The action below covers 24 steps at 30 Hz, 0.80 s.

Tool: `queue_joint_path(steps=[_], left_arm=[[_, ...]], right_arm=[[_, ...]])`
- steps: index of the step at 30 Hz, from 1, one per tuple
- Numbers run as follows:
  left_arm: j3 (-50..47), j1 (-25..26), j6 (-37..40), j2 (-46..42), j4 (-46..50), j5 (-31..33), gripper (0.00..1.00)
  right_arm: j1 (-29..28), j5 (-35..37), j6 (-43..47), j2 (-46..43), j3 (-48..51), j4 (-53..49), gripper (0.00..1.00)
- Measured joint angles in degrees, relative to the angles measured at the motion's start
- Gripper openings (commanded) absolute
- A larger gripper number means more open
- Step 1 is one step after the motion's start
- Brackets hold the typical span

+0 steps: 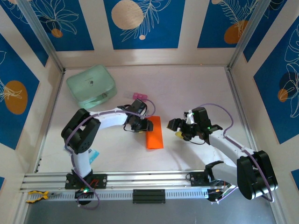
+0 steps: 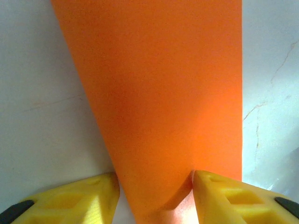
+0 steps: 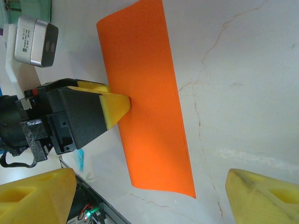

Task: Fold a paper plane with a square sheet of paper (pick it up from the middle)
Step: First fold the square sheet of paper in half at the center of the table.

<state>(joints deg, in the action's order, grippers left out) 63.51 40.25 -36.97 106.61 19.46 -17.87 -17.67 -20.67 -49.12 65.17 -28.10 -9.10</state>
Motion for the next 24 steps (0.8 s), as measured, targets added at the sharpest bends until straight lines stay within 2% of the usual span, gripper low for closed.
queue_joint_path(steps=[24], left_arm=[[5.53,0.07,1.55,3.41,7.21,0.50,0.52]], right_arm=[[0.00,1.79,-0.02,-0.11,0.00,-1.25,0.85]])
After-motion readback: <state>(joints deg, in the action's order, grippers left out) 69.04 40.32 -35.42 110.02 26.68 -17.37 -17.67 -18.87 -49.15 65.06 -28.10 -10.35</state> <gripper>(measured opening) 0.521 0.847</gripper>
